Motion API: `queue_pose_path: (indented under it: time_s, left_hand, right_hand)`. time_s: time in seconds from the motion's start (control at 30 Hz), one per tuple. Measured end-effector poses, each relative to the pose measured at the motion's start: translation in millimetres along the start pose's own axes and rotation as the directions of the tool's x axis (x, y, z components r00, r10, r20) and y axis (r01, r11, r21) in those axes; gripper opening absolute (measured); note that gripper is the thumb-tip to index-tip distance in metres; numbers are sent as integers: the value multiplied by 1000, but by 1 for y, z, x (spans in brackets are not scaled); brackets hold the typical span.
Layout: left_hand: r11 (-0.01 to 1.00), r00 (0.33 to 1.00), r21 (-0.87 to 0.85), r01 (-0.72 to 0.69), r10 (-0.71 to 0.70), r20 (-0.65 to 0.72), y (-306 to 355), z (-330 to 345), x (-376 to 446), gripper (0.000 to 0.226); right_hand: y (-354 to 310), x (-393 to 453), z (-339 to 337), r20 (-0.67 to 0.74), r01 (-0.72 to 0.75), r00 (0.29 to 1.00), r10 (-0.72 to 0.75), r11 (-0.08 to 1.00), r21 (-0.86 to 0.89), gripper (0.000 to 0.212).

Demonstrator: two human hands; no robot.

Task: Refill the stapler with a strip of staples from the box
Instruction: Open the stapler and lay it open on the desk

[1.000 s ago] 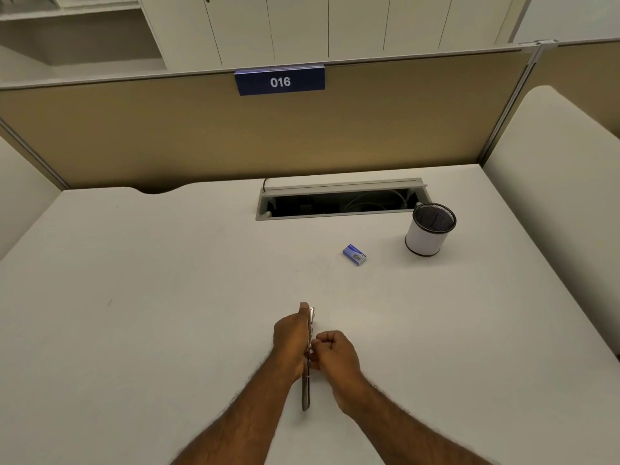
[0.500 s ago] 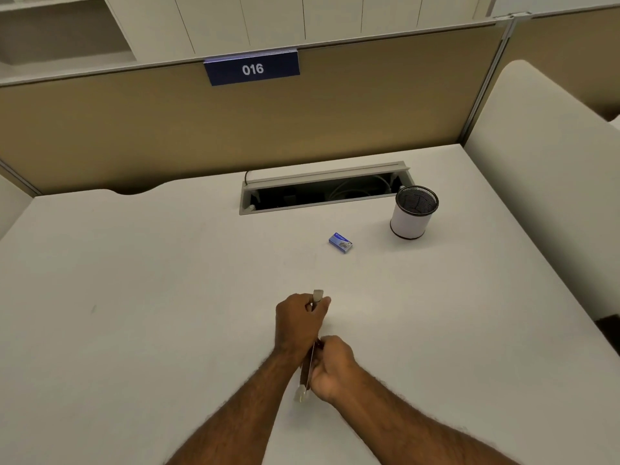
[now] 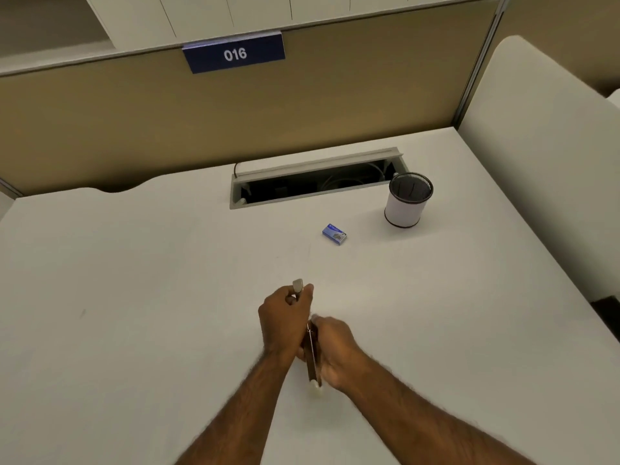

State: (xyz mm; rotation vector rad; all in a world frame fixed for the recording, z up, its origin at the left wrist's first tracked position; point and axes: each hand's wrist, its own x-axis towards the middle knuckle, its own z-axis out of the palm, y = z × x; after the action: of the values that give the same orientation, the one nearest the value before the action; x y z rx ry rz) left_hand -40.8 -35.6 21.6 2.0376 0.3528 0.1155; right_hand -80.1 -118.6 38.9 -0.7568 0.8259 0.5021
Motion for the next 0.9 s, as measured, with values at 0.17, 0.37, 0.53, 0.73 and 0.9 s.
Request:
queue_pose_path:
  time_s: [0.17, 0.37, 0.53, 0.73, 0.9]
  left_hand:
    - [976, 968, 22, 218, -219, 120, 5, -3, 14, 41]
    - [917, 913, -64, 394, -382, 147, -11, -3, 10, 46]
    - [946, 941, -15, 324, -320, 106, -17, -4, 6, 34]
    - [942, 927, -62, 330, -311, 212, -22, -9, 10, 38]
    - [715, 772, -343, 609, -436, 463, -22, -16, 13, 29]
  right_hand:
    - [-23, 5, 2, 1, -49, 999, 50, 991, -125, 30]
    - [-13, 12, -4, -28, -91, 996, 89, 989, -120, 33]
    - [0, 18, -5, -25, -97, 995, 95, 992, -78, 38]
    - [4, 17, -6, 52, -105, 993, 111, 990, -92, 41]
    - [4, 16, -2, -39, 208, 957, -289, 772, -600, 13]
